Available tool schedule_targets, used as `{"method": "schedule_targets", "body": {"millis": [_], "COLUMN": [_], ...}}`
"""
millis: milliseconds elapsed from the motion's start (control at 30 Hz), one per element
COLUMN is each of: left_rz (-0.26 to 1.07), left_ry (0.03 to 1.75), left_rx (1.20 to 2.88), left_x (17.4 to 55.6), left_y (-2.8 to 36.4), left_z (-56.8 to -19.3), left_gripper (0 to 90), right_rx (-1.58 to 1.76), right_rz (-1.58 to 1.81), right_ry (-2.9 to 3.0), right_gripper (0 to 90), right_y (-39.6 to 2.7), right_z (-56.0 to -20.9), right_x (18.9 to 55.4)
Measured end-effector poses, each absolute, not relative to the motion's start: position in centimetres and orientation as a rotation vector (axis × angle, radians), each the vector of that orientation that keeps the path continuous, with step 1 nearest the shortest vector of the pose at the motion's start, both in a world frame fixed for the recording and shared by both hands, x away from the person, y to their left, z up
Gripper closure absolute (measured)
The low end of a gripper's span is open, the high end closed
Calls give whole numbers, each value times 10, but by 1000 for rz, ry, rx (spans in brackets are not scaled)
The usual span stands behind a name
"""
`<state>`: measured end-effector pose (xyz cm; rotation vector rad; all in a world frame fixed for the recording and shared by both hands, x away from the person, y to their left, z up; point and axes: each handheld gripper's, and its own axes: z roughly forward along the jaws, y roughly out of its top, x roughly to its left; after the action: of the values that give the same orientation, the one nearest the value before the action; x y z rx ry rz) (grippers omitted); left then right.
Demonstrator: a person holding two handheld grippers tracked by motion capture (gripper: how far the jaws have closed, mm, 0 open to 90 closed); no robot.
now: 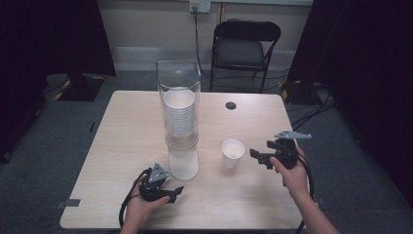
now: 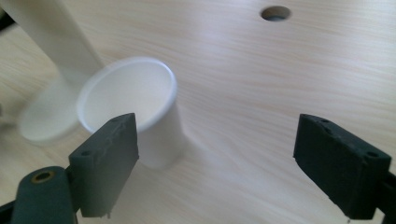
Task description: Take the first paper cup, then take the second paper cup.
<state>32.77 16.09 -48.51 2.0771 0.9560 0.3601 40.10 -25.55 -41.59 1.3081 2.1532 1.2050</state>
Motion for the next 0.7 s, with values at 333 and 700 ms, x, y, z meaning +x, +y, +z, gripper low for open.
{"method": "schedule_targets", "body": {"millis": [333,700], "left_rz": [365,398], "left_ry": [984,1018], "left_rx": [2053,2018], "left_x": [331,338], "left_y": [162,160], "left_z": [-486,-479], "left_gripper": [206,202], "right_rx": [1292,1237], "right_rz": [960,970], "right_ry": [2284,2244], "right_gripper": [151,135], "right_y": [-273,-273], "right_z": [-485,-500], "right_x": [378,369]}}
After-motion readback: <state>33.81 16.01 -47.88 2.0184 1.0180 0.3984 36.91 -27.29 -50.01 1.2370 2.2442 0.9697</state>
